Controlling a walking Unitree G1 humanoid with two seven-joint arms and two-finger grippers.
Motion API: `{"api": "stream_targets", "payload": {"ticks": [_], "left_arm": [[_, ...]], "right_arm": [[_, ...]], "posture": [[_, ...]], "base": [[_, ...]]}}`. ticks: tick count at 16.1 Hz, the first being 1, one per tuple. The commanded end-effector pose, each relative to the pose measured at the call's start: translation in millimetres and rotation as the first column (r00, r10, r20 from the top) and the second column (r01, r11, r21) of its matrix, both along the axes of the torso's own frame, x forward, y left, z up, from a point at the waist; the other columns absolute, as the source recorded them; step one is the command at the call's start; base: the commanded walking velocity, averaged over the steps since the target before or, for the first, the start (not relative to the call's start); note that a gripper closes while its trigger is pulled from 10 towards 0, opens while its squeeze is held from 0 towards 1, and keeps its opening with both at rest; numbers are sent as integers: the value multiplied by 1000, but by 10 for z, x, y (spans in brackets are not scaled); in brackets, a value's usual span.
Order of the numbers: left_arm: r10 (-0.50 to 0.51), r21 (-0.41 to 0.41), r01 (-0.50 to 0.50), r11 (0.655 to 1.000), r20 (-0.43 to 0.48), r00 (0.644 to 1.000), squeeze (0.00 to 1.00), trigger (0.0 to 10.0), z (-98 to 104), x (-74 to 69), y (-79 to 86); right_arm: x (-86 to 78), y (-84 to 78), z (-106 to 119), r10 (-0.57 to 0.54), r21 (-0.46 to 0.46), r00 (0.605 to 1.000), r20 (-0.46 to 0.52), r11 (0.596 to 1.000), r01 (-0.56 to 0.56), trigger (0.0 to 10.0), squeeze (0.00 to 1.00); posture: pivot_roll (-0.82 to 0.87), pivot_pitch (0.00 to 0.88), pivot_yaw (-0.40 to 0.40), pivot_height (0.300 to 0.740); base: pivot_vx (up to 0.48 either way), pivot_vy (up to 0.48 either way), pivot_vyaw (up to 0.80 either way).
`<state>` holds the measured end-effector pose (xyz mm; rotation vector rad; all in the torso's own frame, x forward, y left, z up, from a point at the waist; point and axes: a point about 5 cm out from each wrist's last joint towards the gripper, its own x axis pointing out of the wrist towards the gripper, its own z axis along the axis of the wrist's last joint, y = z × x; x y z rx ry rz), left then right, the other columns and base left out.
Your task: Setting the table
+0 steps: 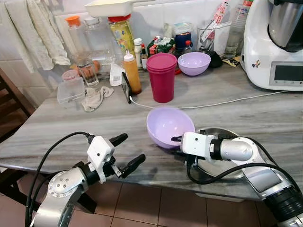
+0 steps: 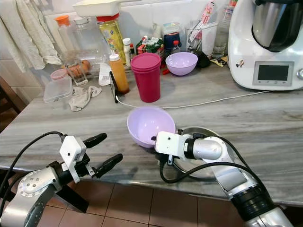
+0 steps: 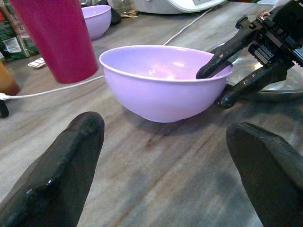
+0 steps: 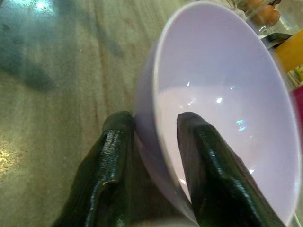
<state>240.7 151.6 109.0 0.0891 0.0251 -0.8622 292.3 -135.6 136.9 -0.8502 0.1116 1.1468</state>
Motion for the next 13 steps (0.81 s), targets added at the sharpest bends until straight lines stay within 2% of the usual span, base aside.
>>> {"api": "stream_targets", "payload": {"ticks": [1, 4, 7, 10, 12, 13], "left_arm": [[-2, 10, 2, 1000, 5, 1000, 0, 10000, 9, 6, 15], [0, 10, 0, 1000, 5, 1000, 0, 10000, 13, 11, 5], [3, 9, -3, 1000, 4, 1000, 0, 10000, 15, 17, -4], [8, 7, -8, 1000, 8, 1000, 0, 10000, 23, 29, -9], [8, 7, -8, 1000, 10, 1000, 0, 10000, 26, 32, -9], [8, 6, -8, 1000, 10, 1000, 0, 10000, 27, 36, -11]], "right_arm": [[26, -7, 62, 3, -7, 999, 38, 1000, -3, 10000, 1000], [42, -47, 86, -8, -25, 998, 68, 1000, 10, 10000, 1000], [101, -102, 161, -41, -35, 988, 148, 998, 47, 10000, 1000], [172, -133, 329, -100, 13, 967, 236, 995, 100, 10000, 1000], [176, -140, 362, -118, 24, 957, 264, 993, 116, 10000, 1000], [178, -142, 388, -137, 47, 950, 281, 991, 129, 10000, 796]], "posture": [[-260, 27, 144, 740], [-262, 25, 144, 740], [-264, 23, 144, 740], [-264, 21, 144, 740], [-264, 21, 144, 740], [-268, 17, 148, 740]], "base": [[0, 0, 0], [0, 0, 0], [0, 0, 0], [0, 0, 0], [0, 0, 0], [0, 0, 0]]}}
